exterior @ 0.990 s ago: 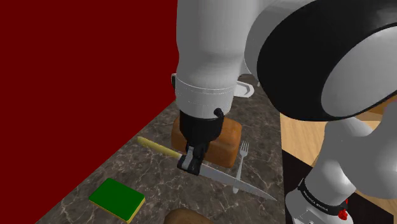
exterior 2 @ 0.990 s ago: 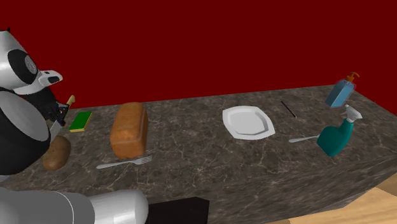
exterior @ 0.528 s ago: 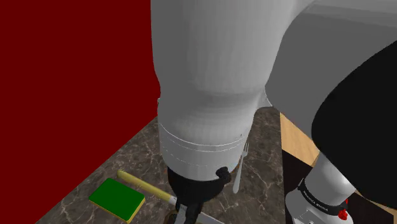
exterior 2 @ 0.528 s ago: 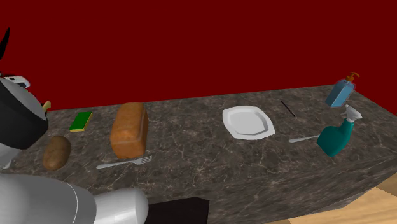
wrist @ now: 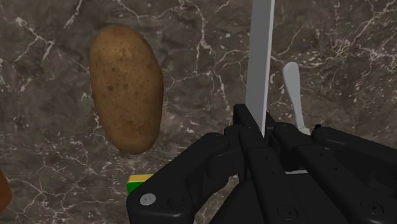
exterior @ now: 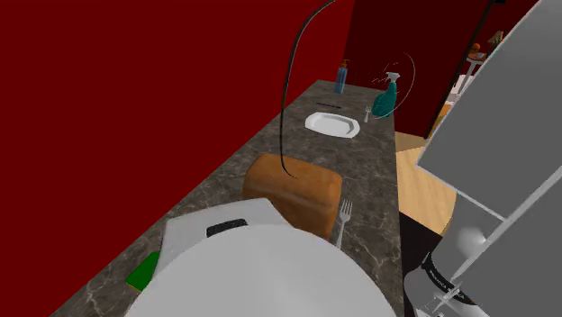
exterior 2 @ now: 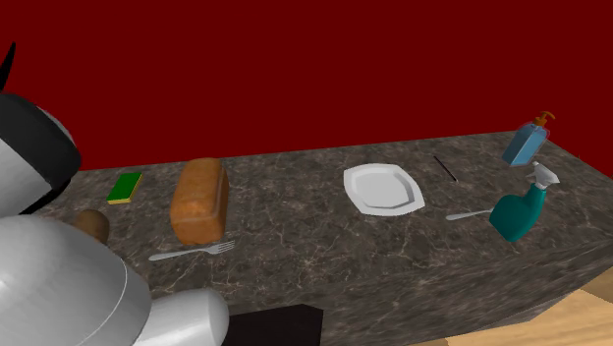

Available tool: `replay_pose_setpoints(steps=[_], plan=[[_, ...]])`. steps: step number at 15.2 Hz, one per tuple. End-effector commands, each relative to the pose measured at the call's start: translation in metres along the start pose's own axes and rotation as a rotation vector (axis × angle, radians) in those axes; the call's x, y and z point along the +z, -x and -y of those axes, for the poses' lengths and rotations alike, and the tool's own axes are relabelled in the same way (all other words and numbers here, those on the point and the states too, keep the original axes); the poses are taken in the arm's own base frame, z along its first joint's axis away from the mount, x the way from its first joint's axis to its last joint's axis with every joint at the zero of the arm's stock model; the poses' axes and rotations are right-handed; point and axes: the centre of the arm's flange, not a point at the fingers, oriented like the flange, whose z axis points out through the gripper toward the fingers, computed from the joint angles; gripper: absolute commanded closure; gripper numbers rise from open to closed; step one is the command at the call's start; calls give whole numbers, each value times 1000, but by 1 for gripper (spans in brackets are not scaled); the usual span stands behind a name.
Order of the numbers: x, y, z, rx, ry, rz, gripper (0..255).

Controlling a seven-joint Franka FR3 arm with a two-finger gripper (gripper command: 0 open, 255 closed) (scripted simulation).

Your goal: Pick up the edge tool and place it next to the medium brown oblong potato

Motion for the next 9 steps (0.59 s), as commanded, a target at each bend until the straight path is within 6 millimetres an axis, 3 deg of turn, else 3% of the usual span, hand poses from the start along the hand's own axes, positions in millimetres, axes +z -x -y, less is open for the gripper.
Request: replay_pose_setpoints(steps=[1,3,9], plan=[[1,10,27,2,-1,0,255],[1,17,52,2,-1,0,255],[27,18,54,2,-1,0,255]])
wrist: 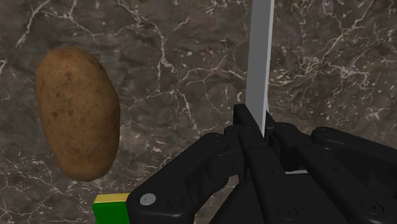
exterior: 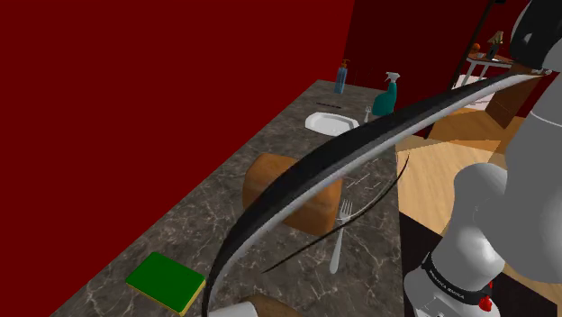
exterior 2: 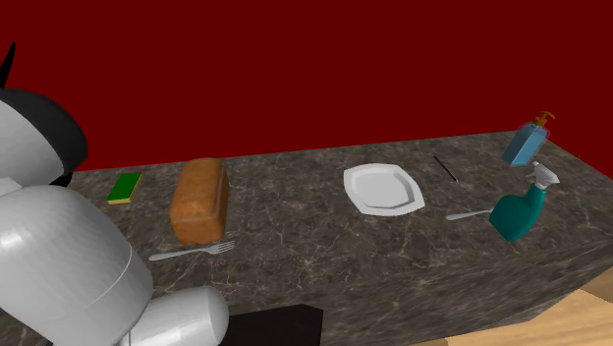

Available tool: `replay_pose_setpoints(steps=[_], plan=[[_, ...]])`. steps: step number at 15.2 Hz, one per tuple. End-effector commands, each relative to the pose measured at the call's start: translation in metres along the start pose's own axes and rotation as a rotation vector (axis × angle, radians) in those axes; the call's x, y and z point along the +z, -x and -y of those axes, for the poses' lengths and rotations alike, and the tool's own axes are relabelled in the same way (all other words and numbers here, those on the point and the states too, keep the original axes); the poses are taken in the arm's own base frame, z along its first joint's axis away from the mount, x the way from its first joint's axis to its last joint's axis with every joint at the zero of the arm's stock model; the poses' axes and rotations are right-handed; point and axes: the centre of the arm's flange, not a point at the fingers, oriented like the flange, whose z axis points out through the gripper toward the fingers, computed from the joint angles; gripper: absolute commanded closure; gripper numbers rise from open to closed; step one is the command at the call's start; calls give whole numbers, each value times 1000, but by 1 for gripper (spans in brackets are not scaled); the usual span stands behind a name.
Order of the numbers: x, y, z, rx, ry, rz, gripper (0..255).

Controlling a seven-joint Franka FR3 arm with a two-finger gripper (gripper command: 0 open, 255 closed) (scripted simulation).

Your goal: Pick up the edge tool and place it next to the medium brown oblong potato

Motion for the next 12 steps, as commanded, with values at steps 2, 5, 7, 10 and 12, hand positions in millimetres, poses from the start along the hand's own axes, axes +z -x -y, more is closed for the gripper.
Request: replay_pose_setpoints(steps=[2,5,7,10,12], plan=[[15,1,1,0,0,0,255],[31,1,1,0,0,0,255],[42,1,1,0,0,0,255],[57,2,1,0,0,0,255],[68,2,1,0,0,0,255]])
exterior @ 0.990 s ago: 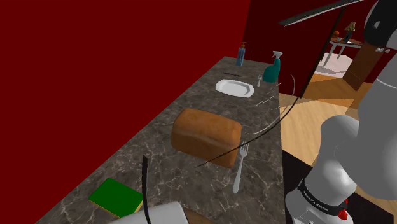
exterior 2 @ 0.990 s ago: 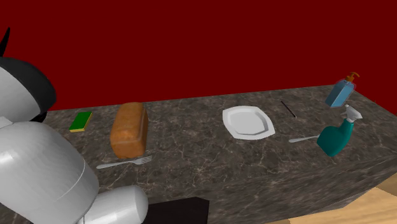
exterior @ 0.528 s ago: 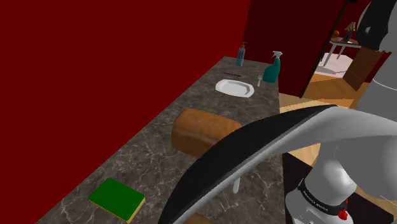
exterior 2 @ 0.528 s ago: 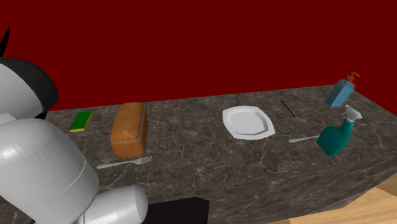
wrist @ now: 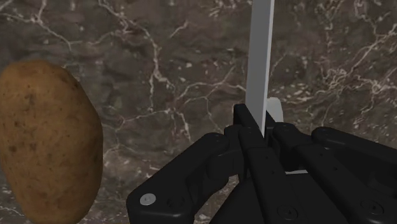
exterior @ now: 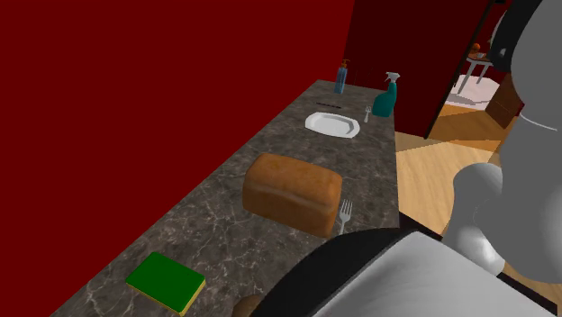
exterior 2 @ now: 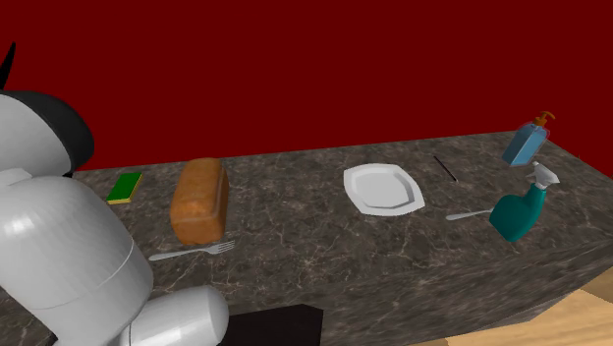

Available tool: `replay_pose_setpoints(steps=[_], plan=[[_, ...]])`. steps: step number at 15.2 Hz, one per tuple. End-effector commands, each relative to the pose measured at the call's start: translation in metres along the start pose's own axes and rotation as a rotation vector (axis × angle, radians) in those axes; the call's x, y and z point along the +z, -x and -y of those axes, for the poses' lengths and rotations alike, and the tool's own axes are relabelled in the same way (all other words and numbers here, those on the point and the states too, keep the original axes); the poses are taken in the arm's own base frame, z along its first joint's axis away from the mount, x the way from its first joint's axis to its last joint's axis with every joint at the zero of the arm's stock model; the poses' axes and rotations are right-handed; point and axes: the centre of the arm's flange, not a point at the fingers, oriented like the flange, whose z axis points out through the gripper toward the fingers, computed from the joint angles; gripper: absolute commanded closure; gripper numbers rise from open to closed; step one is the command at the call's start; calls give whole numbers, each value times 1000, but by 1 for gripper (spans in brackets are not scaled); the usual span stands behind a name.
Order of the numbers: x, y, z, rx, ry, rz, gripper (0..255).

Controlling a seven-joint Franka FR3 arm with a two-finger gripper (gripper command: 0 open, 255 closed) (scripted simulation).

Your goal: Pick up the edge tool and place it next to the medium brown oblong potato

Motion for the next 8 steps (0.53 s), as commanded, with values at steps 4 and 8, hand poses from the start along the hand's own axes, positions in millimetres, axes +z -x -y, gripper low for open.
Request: replay_pose_setpoints(steps=[4,8], plan=[[27,1,0,0,0,0,255],[48,2,0,0,0,0,255]])
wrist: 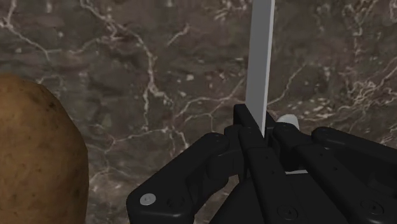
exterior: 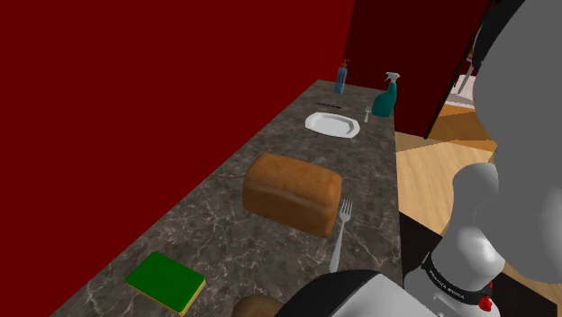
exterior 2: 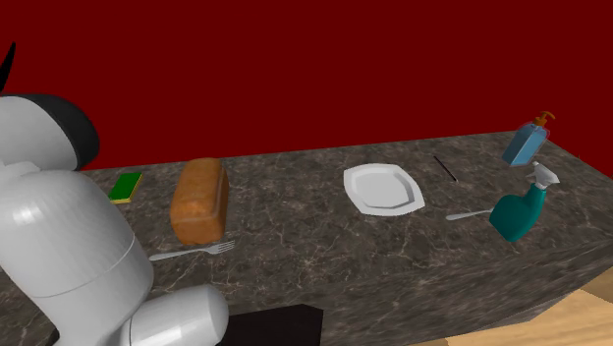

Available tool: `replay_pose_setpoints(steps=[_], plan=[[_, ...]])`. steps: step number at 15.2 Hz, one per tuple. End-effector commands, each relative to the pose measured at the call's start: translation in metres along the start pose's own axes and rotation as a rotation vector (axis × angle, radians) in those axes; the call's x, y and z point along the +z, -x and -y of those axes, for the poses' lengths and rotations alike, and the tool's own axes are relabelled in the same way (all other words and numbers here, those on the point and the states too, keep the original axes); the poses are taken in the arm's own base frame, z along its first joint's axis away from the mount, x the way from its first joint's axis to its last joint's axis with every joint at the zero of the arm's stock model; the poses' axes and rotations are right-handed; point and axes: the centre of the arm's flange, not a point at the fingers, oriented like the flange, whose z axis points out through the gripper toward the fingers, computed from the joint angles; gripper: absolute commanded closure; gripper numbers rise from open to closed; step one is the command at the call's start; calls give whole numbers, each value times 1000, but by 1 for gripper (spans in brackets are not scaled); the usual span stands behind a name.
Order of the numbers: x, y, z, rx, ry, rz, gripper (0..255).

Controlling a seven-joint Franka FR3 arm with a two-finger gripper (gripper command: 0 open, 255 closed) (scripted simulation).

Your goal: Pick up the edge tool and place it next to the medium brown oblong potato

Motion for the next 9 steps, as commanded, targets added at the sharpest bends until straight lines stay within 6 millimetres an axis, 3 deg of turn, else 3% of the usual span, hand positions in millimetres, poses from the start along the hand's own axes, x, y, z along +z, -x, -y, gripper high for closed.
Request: replay_pose_setpoints(steps=[1,4,9], plan=[[11,1,0,0,0,0,255],[31,1,0,0,0,0,255],[31,1,0,0,0,0,255]])
